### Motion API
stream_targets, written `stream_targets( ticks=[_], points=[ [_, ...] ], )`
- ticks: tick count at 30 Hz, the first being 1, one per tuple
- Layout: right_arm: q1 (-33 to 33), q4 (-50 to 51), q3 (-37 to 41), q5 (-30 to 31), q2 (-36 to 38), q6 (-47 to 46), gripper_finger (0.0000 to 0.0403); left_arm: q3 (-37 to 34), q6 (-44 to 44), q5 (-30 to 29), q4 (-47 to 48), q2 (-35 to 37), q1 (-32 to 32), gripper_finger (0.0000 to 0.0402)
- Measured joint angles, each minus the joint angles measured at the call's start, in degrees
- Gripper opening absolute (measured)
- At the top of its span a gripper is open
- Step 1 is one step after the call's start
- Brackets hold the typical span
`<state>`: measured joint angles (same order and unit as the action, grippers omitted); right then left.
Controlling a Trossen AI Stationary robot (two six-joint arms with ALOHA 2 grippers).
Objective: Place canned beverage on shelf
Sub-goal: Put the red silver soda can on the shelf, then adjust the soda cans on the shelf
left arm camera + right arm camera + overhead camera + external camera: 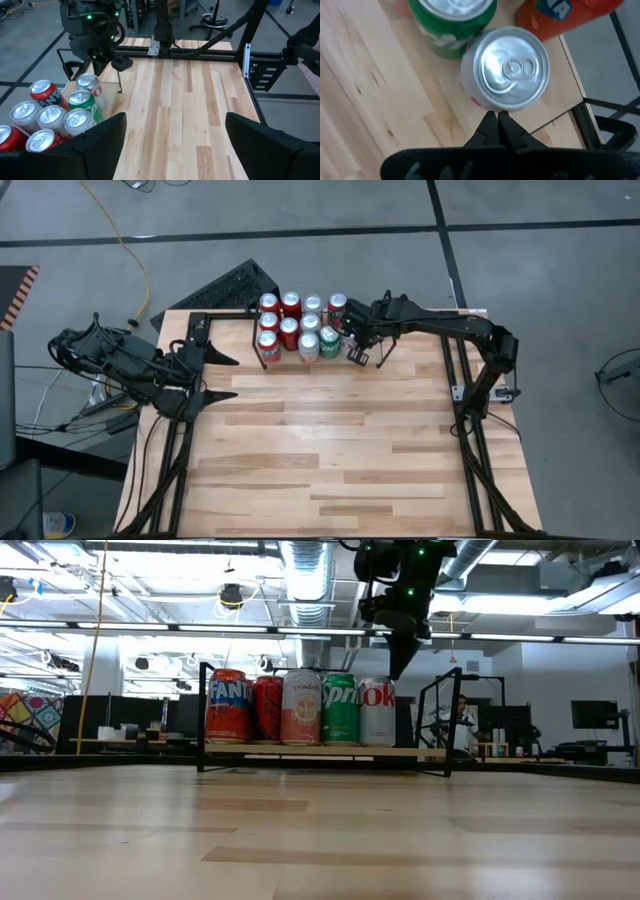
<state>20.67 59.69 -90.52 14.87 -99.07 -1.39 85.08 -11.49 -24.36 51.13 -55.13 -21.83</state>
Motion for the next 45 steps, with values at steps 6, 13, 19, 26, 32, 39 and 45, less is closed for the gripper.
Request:
stream_targets(
  ticks=[6,13,19,26,32,39,45],
  points=[
    [0.00,3.42,0.00,0.02,0.77,-0.07,0.0000,0.00,-0.34,0.00,0.00,0.00,0.00,0.0325],
    [-0.36,1.83,-1.52,0.04,3.67,1.30,0.0000,0.00,0.32,-0.04,0.00,0.00,0.00,0.0325],
    [-0.28,-2.79,-3.41,-0.34,4.04,4.62,0.0015,0.00,1.16,-0.86,-0.15,-0.29,-0.01,0.0325],
    [-5.41,-21.63,-3.55,-14.83,3.48,8.93,0.0119,0.00,0.00,-0.40,0.76,0.27,-0.94,0.0325],
    [-13.10,-44.47,-3.58,-10.58,-1.93,15.62,0.0249,0.00,-0.28,-1.07,0.52,-0.07,-2.25,0.0325],
    [-16.02,-59.52,-5.19,-1.13,-11.68,19.89,0.0317,0.00,-1.65,-1.67,0.44,-0.07,-3.69,0.0325],
    [-13.40,-60.29,-13.66,-0.06,-20.05,18.83,0.0318,0.00,-1.68,-1.92,0.42,-0.04,-4.26,0.0325]
  ],
)
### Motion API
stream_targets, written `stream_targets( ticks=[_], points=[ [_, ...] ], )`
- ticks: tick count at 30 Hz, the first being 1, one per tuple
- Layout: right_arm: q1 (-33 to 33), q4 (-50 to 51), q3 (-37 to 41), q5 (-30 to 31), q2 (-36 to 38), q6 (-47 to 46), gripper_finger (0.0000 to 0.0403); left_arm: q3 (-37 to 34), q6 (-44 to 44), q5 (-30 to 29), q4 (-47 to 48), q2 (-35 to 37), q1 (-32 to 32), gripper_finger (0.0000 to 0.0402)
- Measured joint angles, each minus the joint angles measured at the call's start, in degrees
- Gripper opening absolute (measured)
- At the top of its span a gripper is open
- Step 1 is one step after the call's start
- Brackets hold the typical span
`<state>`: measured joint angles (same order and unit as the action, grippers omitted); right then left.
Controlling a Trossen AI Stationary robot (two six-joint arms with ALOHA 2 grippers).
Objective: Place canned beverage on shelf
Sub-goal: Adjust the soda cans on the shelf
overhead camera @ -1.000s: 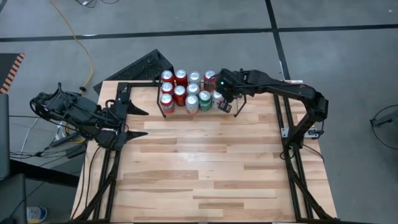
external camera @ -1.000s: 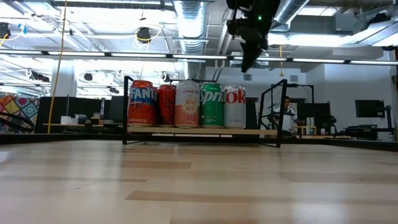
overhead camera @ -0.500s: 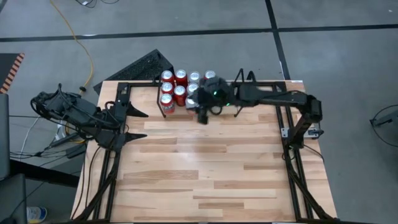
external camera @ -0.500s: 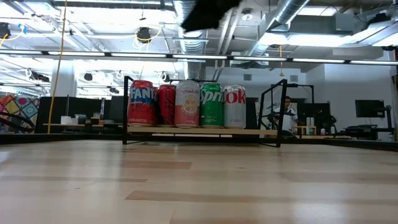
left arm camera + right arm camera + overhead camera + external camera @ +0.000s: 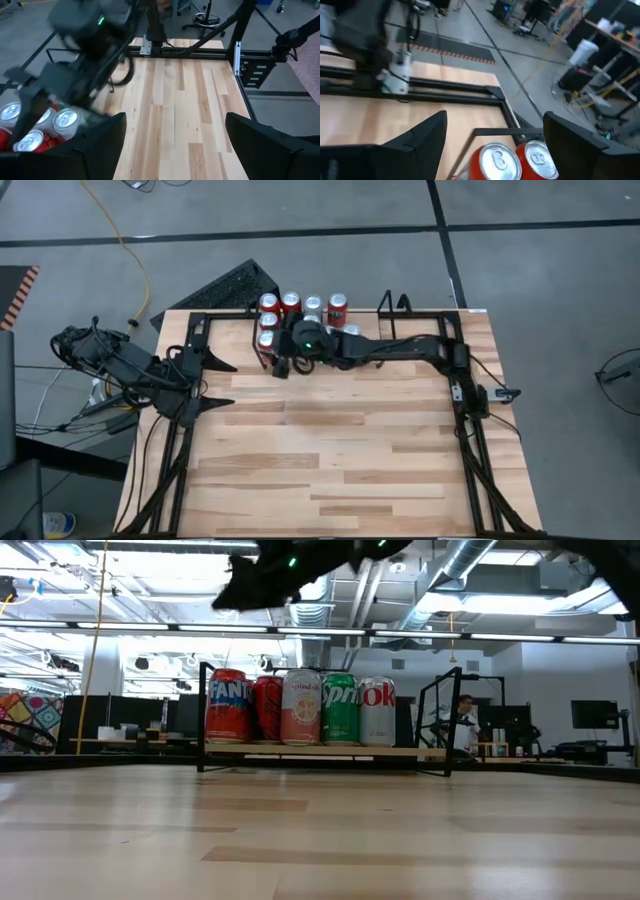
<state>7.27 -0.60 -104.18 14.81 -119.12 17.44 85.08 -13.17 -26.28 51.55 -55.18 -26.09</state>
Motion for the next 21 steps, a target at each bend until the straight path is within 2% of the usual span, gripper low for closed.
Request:
stream_targets(
  ticks=[11,21],
  points=[
    [3.84,17.47,-14.85,0.12,-11.85,-2.43,0.0318,0.00,-0.02,-0.04,1.30,-0.01,0.00,0.0325],
    [4.96,18.73,-15.71,-2.84,-12.50,-5.53,0.0318,0.00,0.95,-0.23,1.96,-0.04,0.00,0.0325]
  ],
)
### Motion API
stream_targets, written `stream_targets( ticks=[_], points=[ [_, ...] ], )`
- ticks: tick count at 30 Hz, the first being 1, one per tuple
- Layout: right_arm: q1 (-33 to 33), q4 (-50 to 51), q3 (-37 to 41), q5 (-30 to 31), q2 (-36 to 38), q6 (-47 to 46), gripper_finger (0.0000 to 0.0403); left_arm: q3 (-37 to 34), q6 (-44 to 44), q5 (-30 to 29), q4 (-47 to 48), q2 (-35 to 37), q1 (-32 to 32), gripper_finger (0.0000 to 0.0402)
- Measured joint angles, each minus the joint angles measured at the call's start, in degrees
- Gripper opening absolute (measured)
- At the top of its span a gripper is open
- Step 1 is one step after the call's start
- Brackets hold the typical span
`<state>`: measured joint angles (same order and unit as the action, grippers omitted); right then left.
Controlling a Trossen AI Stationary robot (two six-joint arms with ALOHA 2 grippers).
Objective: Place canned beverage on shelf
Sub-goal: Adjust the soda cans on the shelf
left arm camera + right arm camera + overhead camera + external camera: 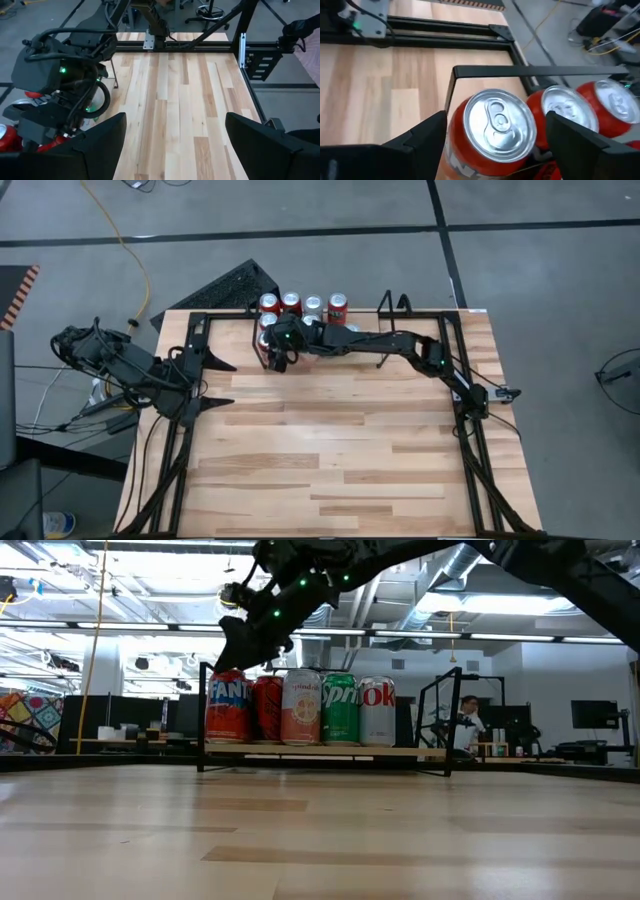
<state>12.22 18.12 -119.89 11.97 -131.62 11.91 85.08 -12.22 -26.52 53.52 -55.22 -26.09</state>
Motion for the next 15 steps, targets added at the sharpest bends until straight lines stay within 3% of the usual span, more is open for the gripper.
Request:
stream_targets(
  ticks=[5,15],
  points=[
    [0.69,-0.26,0.01,-4.57,-0.01,-2.06,0.0317,0.00,0.12,-0.30,0.00,0.00,0.00,0.0325],
    [1.04,-0.66,0.15,-4.62,-0.83,-2.92,0.0317,0.00,0.08,-0.53,0.00,0.00,0.00,0.0325]
  ],
)
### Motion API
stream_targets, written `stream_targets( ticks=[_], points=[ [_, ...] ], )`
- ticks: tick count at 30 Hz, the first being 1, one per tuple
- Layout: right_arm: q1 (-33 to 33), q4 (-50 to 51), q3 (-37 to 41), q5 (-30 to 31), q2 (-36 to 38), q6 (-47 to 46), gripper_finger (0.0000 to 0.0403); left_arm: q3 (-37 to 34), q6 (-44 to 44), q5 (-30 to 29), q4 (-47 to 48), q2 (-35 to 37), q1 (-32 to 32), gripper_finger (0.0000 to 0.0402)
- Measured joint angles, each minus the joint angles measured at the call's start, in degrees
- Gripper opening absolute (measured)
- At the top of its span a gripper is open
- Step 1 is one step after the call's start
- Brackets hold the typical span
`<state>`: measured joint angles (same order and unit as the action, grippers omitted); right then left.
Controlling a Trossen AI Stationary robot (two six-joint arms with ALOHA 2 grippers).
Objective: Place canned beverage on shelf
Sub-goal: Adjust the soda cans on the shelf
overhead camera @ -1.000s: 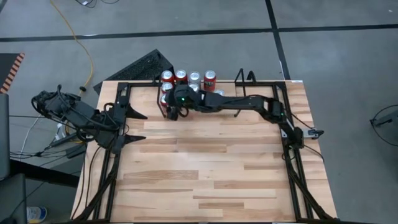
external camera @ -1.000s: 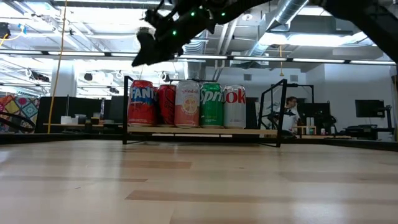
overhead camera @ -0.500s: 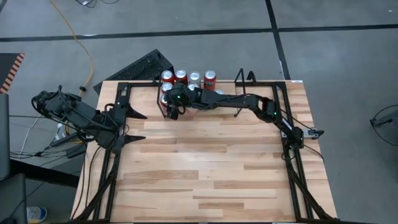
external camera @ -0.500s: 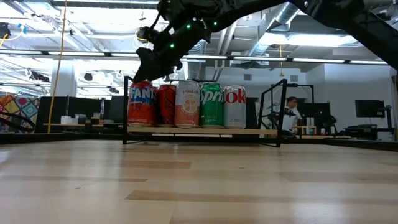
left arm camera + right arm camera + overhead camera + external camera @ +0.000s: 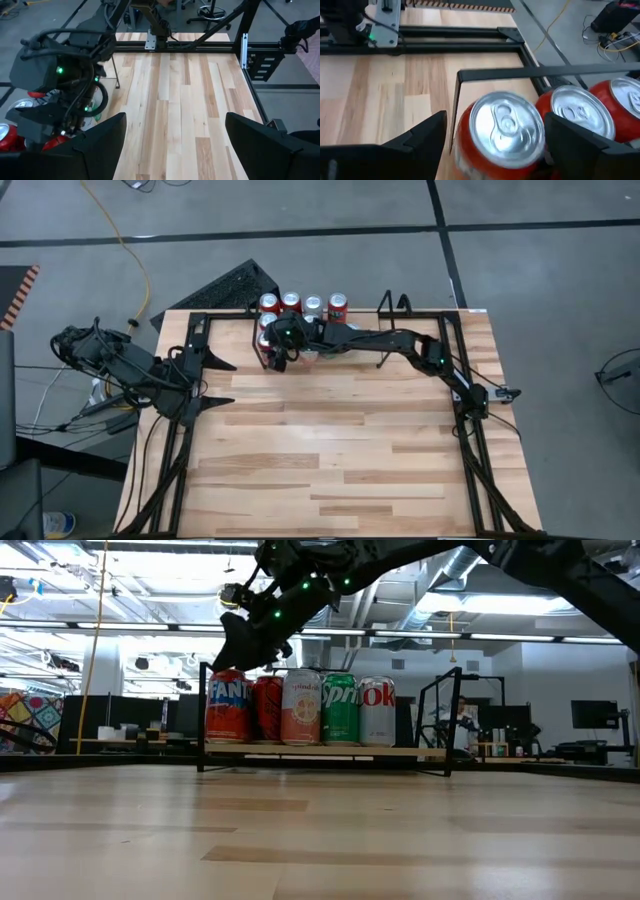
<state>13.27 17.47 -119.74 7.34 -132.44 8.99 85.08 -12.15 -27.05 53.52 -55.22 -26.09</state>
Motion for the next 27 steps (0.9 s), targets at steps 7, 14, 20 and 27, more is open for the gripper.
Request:
stream_targets(
  ticks=[7,14,20,27],
  points=[
    [-0.36,-0.91,-0.11,0.74,-1.60,0.26,0.0314,0.00,-0.61,0.02,-0.02,-0.02,0.00,0.0325],
    [-0.56,1.11,-0.12,2.17,-1.52,-0.81,0.0261,0.00,-0.94,0.04,0.12,-0.02,0.00,0.0325],
    [-1.13,4.18,-0.25,2.14,-1.40,-2.43,0.0164,0.00,-0.98,0.04,0.17,-0.02,0.00,0.0325],
    [-1.99,5.69,-0.48,2.23,0.07,-2.76,0.0053,0.00,-1.00,0.07,0.24,-0.02,0.00,0.0325]
  ],
)
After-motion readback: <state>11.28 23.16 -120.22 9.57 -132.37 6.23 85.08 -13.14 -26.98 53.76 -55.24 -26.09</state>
